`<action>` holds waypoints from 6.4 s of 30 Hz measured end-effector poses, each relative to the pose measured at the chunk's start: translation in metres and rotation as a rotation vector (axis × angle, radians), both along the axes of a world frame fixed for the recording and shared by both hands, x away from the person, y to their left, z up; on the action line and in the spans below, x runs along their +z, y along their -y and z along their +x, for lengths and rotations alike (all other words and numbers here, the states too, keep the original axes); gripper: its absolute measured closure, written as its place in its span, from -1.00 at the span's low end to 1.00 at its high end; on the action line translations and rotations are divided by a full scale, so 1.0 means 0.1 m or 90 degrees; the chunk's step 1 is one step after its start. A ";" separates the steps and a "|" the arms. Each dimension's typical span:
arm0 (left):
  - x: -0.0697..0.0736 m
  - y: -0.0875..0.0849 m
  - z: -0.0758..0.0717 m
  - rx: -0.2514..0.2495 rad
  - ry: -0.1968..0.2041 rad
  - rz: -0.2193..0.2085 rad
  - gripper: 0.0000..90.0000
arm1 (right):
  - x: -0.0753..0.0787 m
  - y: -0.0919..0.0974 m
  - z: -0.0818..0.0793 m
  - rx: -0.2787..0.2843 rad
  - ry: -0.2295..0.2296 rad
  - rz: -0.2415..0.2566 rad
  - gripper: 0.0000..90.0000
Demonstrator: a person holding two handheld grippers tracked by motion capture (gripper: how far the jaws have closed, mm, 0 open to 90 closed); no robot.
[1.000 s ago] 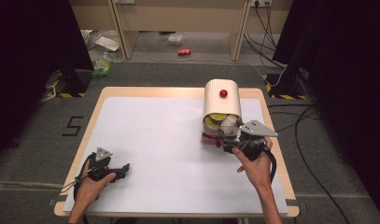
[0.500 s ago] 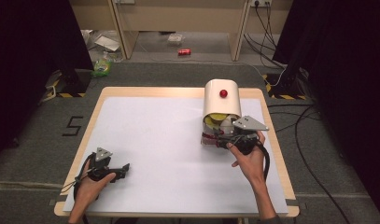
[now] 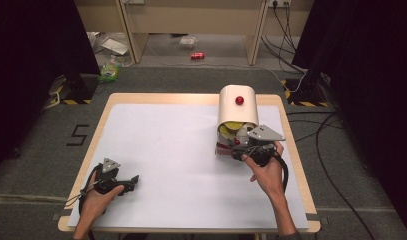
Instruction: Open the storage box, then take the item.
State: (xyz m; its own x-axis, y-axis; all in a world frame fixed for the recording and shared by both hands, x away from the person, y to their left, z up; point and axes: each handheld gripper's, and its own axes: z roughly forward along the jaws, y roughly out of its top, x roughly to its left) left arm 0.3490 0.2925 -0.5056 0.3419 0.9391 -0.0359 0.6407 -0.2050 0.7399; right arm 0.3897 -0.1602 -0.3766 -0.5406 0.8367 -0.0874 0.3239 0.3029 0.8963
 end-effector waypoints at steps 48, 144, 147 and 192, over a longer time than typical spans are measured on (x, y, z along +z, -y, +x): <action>0.00 -0.01 0.00 -0.002 -0.001 -0.001 -0.86 | 0.02 0.00 -0.33 0.039 -0.021 -0.030 -0.45; 0.00 0.00 0.00 -0.001 -0.001 -0.001 -0.87 | 0.06 -0.20 -0.14 0.008 -0.006 0.037 -0.49; 0.00 0.00 0.00 -0.001 -0.001 -0.001 -0.87 | 0.05 -0.19 -0.12 0.005 -0.012 0.037 -0.47; 0.00 0.00 0.00 -0.001 0.000 0.000 -0.87 | -0.01 -0.17 -0.19 -0.005 -0.096 0.046 -0.24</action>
